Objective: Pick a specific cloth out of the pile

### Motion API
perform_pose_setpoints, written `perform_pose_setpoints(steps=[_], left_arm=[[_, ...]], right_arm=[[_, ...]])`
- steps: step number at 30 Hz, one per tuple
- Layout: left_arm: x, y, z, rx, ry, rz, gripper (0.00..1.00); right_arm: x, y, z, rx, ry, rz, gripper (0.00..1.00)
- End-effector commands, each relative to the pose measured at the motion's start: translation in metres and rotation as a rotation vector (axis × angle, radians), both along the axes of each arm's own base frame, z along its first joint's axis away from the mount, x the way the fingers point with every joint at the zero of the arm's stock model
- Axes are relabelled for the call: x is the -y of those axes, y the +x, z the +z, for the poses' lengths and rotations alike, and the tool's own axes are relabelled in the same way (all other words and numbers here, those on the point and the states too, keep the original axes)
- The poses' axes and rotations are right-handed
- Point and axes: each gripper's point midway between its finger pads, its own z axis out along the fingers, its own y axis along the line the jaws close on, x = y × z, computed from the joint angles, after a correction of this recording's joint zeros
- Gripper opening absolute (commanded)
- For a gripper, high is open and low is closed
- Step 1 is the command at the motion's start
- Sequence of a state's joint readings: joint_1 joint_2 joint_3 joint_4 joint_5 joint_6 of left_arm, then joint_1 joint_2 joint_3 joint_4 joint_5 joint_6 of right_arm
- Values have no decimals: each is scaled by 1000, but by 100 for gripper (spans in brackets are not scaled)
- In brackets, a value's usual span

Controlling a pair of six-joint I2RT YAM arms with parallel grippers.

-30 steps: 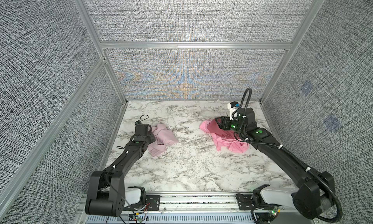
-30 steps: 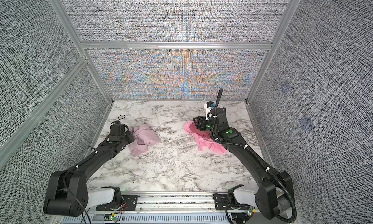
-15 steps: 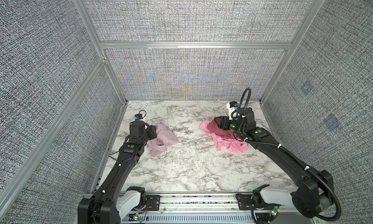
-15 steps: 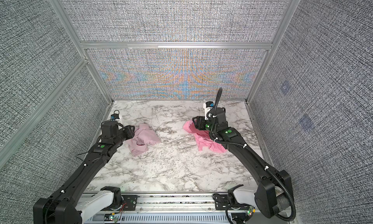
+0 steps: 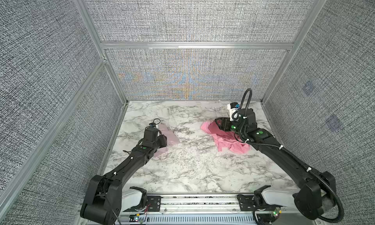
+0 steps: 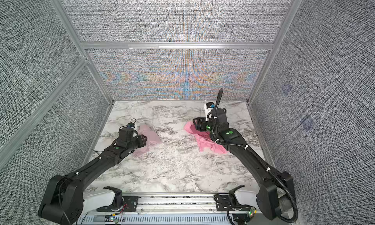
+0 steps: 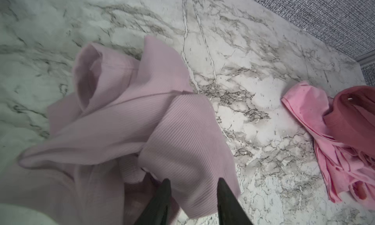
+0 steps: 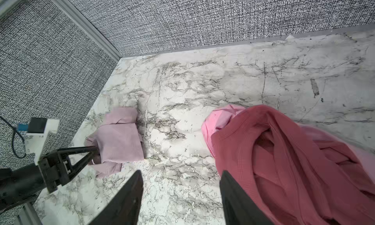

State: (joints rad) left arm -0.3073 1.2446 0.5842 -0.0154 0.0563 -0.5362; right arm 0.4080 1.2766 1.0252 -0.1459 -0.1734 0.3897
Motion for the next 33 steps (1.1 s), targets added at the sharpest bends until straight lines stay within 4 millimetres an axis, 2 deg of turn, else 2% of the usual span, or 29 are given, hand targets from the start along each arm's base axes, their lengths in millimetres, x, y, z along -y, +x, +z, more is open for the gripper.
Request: perform_pose_setpoints(steps=[1,3,6,8,14,25,33], left_arm=[[4,7,-1,24,-57,25,41],[4,7,-9,8,-61,37,41],[-10,6,-28,-78,-36,147,41],[-15,10,-36,-93,16,147,41],[-32,33,-52,-117,39,179,41],[-82,97,-59,-116,95,251,40],[-123,143,-54,-94,67,299,40]], right_arm=[[-3,1,1,0,7,8,62],[-4,2,2,0,7,10,62],[-5,3,0,-6,6,9,62],[-6,4,0,-8,6,11,62],[-6,8,-4,-17,-7,4,62],[-8,25,-6,-24,-30,-23,62],[-12,42,-5,-30,-40,-41,62]])
